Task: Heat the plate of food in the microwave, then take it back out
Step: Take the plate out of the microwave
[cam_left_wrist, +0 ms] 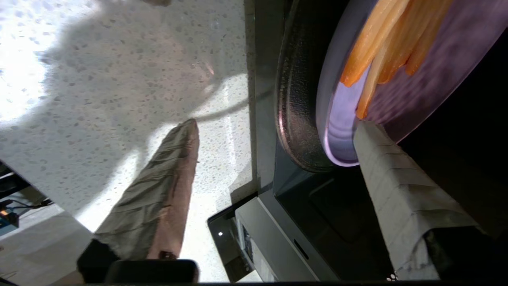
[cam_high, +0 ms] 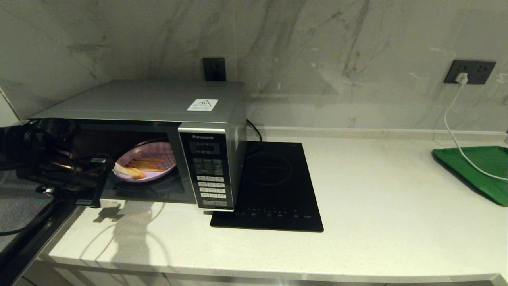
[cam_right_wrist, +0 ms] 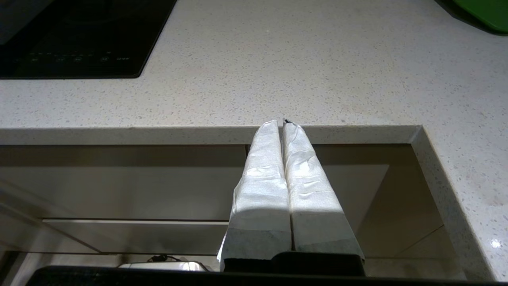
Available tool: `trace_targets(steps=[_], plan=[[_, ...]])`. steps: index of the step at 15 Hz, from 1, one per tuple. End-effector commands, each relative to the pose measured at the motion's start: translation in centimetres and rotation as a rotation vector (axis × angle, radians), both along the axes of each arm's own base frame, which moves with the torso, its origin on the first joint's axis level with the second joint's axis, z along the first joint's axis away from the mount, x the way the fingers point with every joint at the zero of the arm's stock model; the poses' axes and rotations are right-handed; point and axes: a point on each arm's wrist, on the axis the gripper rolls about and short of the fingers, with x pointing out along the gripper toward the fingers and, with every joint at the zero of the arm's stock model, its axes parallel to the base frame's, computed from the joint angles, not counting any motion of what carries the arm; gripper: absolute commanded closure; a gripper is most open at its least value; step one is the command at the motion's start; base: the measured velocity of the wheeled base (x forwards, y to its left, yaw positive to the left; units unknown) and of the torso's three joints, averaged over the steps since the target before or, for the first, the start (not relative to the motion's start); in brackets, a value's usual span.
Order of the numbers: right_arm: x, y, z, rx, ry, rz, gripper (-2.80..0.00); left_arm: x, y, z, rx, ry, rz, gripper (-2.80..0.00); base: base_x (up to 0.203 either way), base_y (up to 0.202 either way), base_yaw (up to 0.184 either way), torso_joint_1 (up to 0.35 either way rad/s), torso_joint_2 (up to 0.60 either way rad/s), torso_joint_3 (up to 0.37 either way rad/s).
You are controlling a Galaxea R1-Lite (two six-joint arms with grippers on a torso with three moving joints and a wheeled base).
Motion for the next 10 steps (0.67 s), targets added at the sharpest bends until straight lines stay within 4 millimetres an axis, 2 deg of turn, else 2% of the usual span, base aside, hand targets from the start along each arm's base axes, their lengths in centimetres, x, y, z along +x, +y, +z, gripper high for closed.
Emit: trace_targets(steps=[1, 3, 10], plan=[[0.0, 0.0, 0.0, 0.001, 0.001, 0.000, 0.00, 0.6, 0.0, -0.6, -0.007, 0.000, 0.006, -2.80, 0.000, 0.000, 0.000, 0.000, 0.00, 0.000], [0.0, 0.0, 0.0, 0.001, 0.001, 0.000, 0.00, 0.8, -0.2, -0.5, -0.004, -0.007, -0.004, -2.80, 0.000, 0.000, 0.000, 0.000, 0.00, 0.000], [0.0, 0.0, 0.0, 0.001, 0.001, 0.000, 0.00, 1.8, -0.8, -2.0, -0.004, 0.032, -0.026, -2.80, 0.000, 0.000, 0.000, 0.000, 0.00, 0.000]])
